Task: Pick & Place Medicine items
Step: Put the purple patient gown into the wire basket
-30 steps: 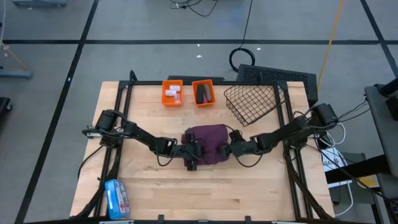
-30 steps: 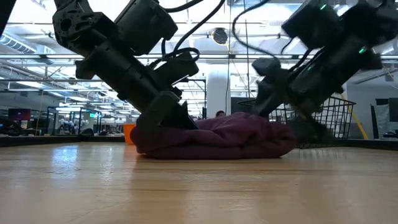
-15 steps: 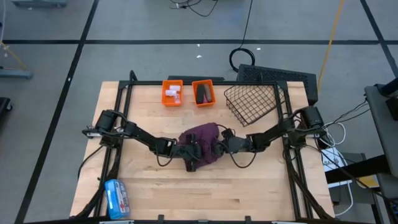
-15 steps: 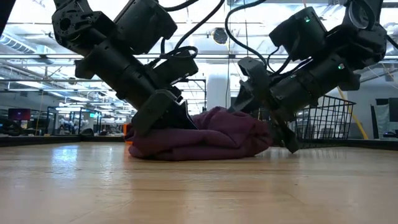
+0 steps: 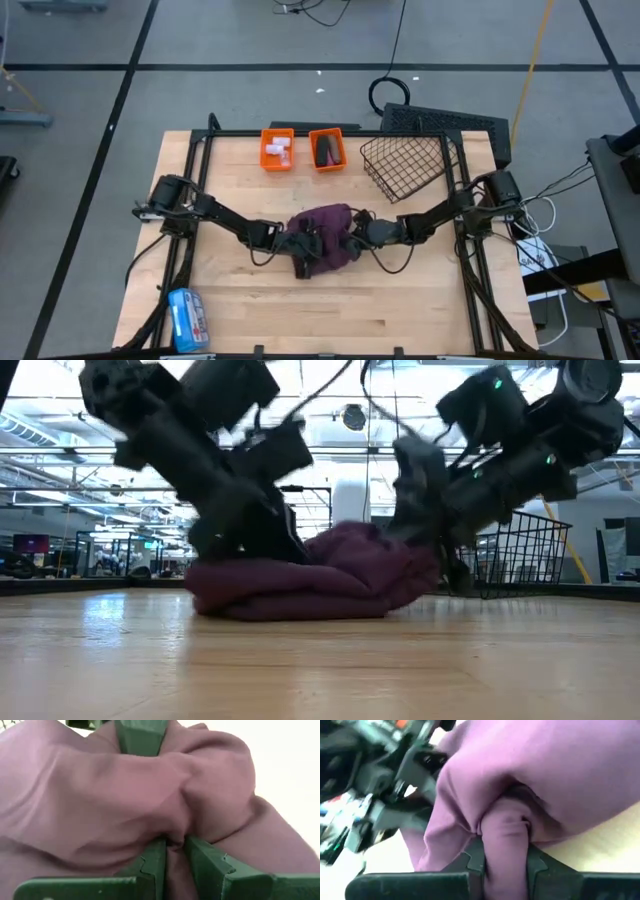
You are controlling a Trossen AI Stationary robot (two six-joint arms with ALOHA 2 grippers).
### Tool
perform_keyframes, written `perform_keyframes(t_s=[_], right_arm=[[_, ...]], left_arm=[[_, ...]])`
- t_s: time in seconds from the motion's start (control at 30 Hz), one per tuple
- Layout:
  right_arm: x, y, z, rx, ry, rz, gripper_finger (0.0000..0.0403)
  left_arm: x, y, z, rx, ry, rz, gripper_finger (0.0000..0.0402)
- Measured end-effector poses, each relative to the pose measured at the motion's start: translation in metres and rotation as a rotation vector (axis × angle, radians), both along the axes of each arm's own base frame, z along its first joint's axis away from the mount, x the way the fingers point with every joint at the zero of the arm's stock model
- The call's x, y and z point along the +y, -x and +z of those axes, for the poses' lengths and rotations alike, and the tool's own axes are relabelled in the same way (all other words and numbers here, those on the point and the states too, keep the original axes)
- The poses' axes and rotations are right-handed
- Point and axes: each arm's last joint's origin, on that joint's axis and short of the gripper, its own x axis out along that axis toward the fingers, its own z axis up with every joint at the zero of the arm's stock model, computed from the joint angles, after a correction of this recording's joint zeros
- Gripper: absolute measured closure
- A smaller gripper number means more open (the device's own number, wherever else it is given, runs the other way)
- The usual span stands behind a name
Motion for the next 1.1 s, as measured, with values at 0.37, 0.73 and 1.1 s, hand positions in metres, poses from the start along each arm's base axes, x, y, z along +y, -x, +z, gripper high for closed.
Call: perform_keyframes(t_s=[0.37, 0.73, 1.1], right_arm=[[-0.006, 0.025, 0.09, -0.238, 0.152, 0.053, 0.0361], [-0.042, 0.099, 0.178, -0.403, 0.299, -0.092, 0.0361], [-0.083, 0.176, 0.259, -0.063, 0.667, -0.405, 0.0361]], left_arm=[[0.012, 0.056, 0.144, -0.276, 0.154, 0.024, 0.0309], [0.016, 0.093, 0.194, -0.448, 0.192, 0.003, 0.0309], [0.018, 0.073, 0.169, -0.352, 0.162, 0.04, 0.0309]])
